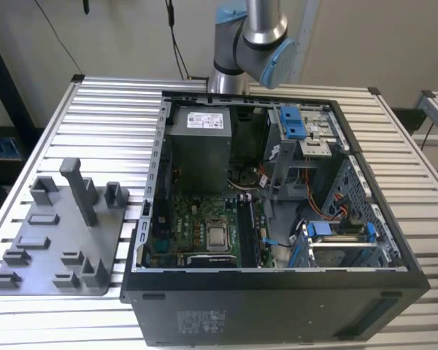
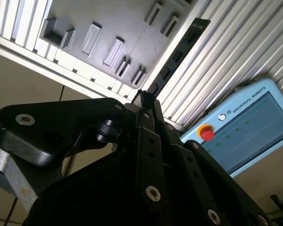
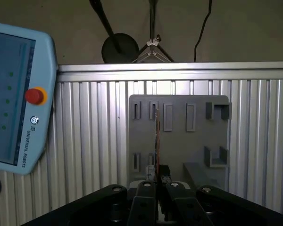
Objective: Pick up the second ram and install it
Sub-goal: 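Pick up the second ram and move it above second insertion slot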
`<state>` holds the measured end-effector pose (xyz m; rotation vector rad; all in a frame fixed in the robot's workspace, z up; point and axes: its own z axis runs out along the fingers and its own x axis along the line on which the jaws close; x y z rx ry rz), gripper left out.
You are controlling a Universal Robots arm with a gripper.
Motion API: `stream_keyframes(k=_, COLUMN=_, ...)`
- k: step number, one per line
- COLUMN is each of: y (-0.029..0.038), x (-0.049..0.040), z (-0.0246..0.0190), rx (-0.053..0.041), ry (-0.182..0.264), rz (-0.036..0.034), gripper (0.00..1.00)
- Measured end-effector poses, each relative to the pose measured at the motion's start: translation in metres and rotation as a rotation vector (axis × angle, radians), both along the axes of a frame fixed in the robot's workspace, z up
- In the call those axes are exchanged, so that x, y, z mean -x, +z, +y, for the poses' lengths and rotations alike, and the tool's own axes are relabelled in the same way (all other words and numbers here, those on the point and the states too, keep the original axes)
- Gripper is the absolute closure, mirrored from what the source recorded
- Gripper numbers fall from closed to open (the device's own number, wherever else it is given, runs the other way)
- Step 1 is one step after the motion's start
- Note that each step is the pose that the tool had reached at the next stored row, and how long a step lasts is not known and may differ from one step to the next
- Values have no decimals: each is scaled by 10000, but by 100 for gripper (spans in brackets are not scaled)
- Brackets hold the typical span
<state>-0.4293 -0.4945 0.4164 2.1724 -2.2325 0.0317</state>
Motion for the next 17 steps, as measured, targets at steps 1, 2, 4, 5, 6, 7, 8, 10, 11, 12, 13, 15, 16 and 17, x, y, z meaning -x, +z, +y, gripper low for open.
stream_keyframes(k=1, y=-1, x=-14, z=0, rx=-1, ry=-1, rz=1, gripper=86)
stream_keyframes(k=2, y=1, x=-33, z=0, rx=-1, ry=-1, rz=7, gripper=86)
stream_keyframes(k=4, y=3, x=-72, z=0, rx=-1, ry=0, rz=18, gripper=86)
stream_keyframes(k=5, y=5, x=-97, z=0, rx=-1, ry=0, rz=26, gripper=86)
stream_keyframes(k=6, y=6, x=-120, z=0, rx=-1, ry=0, rz=32, gripper=86)
stream_keyframes(k=7, y=8, x=-138, z=1, rx=0, ry=0, rz=41, gripper=86)
stream_keyframes(k=8, y=14, x=-149, z=2, rx=-1, ry=1, rz=48, gripper=86)
stream_keyframes(k=10, y=39, x=-154, z=4, rx=6, ry=-1, rz=64, gripper=86)
stream_keyframes(k=11, y=56, x=-155, z=6, rx=9, ry=-1, rz=65, gripper=86)
stream_keyframes(k=12, y=64, x=-156, z=7, rx=18, ry=0, rz=66, gripper=86)
stream_keyframes(k=13, y=63, x=-160, z=8, rx=18, ry=1, rz=63, gripper=86)
stream_keyframes(k=15, y=65, x=-183, z=8, rx=22, ry=0, rz=66, gripper=86)
stream_keyframes(k=16, y=65, x=-200, z=9, rx=22, ry=0, rz=65, gripper=86)
stream_keyframes(k=17, y=65, x=-216, z=9, rx=22, ry=1, rz=65, gripper=86)
